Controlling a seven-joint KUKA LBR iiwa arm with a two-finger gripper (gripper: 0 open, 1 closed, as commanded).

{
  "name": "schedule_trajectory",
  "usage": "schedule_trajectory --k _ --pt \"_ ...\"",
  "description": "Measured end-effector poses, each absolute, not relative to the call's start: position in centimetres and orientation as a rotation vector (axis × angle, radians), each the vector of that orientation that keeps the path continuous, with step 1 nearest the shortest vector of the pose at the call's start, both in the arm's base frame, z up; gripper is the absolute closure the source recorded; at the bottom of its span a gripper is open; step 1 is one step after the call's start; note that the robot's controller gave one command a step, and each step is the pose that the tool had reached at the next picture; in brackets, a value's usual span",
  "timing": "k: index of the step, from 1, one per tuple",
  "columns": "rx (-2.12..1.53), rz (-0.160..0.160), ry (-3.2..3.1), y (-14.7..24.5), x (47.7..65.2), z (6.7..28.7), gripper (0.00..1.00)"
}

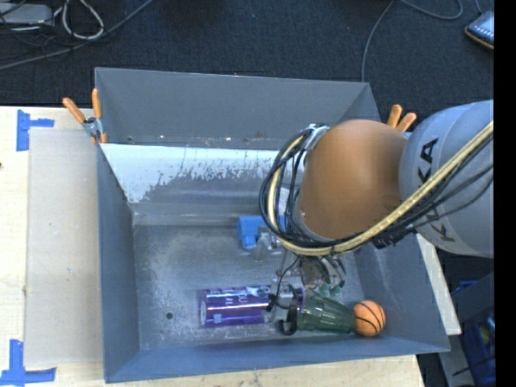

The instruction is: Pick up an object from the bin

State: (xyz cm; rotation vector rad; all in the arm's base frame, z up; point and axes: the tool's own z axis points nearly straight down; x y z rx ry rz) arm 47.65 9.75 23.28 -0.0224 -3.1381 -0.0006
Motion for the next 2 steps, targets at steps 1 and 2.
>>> schedule_trajectory --k 1,2 --pt "-0.023 -0.001 -3.138 9.8 47.6 23.3 0.0" --pt "-0.036 -0.002 -3.137 9.7 48.1 18.9 0.0"
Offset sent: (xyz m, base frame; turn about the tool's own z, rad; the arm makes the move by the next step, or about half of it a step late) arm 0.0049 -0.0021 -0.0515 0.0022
